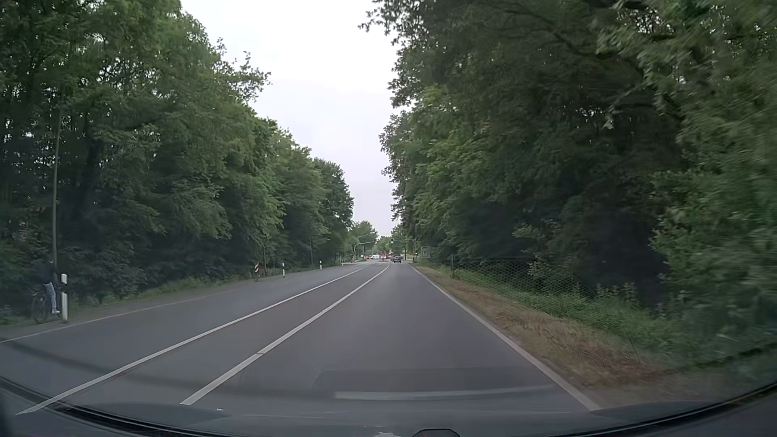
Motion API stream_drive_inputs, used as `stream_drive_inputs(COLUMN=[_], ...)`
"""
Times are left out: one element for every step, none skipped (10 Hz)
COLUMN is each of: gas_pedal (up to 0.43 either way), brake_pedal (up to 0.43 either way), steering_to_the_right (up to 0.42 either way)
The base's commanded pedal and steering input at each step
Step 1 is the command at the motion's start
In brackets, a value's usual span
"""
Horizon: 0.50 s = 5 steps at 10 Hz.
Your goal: Follow the waypoints while adhering to traffic rules and regulations
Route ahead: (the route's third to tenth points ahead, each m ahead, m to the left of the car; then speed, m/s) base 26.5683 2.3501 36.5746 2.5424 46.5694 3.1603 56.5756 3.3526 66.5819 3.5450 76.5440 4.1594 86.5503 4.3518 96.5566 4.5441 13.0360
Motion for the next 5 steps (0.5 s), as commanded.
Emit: stream_drive_inputs(gas_pedal=[0.189,0.189,0.189,0.189,0.189], brake_pedal=[0.0,0.0,0.0,0.0,0.0], steering_to_the_right=[-0.001,-0.001,-0.001,-0.001,-0.001])
